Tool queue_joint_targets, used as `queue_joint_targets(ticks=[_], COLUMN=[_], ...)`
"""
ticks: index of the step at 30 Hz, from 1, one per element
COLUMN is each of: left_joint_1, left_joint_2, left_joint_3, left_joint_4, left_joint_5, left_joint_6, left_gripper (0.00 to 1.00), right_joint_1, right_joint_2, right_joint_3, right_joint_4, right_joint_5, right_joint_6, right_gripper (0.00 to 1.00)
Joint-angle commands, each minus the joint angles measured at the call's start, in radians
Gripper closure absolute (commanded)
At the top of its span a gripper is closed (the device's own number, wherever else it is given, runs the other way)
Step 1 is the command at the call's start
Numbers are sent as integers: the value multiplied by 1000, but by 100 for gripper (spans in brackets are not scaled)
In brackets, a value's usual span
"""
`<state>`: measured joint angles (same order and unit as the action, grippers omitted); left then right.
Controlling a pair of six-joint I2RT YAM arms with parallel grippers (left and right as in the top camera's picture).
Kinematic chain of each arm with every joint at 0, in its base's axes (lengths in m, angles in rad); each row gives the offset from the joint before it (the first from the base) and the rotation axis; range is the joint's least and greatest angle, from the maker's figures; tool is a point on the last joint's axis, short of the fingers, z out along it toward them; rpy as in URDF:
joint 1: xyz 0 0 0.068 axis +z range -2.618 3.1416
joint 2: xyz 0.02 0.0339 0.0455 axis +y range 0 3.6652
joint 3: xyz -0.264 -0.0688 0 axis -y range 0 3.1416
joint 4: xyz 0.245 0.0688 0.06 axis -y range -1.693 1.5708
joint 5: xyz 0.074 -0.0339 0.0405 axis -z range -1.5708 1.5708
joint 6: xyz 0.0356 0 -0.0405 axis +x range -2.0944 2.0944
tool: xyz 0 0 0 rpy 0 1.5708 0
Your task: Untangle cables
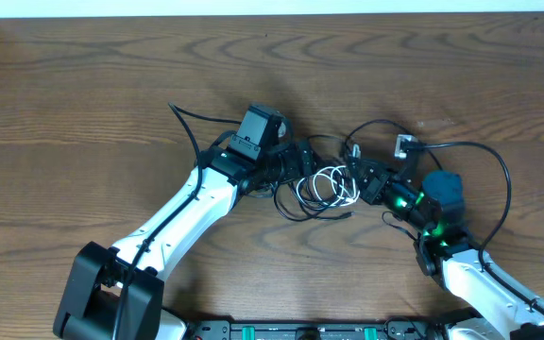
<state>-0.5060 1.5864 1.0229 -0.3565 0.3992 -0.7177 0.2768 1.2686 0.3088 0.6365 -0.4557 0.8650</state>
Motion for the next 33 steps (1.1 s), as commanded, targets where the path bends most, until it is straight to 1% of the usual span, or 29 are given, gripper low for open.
queue_joint_targets(ticks=[1, 5, 6, 9, 13, 17, 18, 20, 22, 25, 28, 31, 33], left_joint_1=[-1, -1, -1, -1, -1, -1, -1, -1, -2, -1, -1, -1, -1], left_joint_2=[9, 9, 9, 9, 9, 9, 9, 9, 9, 9, 9, 9, 9], left_joint_3=[0, 0, 0, 0, 0, 0, 0, 0, 0, 0, 0, 0, 0], left_joint_4=[-26, -39, -40, -40, -43, -47, -47, -47, -49, -74, -96, -96, -96], left_joint_5=[-28, -28, -43, -54, -53, -54, -53, -53, -52, -53, -54, -54, -54], left_joint_6=[9, 9, 9, 9, 9, 9, 9, 9, 9, 10, 10, 10, 10], left_gripper=[5, 5, 5, 5, 5, 5, 5, 5, 5, 5, 5, 5, 5], right_joint_1=[-5, -5, -5, -5, -5, -5, -6, -10, -20, -58, -101, -136, -150], right_joint_2=[-7, -7, -7, -7, -8, -8, -8, -8, -14, -46, -82, -145, -208], right_joint_3=[6, 6, 6, 6, 6, 6, 6, 6, 10, 31, 54, 86, 124], right_joint_4=[-51, -132, -192, -298, -400, -407, -403, -385, -371, -387, -417, -438, -483], right_joint_5=[113, 117, 137, 195, 250, 240, 241, 241, 245, 249, 255, 239, 240], right_joint_6=[-63, -71, -77, -76, -77, -78, -82, -120, -179, -239, -238, -238, -239], right_gripper=[96, 90, 89, 89, 86, 72, 66, 61, 59, 47, 43, 36, 32])
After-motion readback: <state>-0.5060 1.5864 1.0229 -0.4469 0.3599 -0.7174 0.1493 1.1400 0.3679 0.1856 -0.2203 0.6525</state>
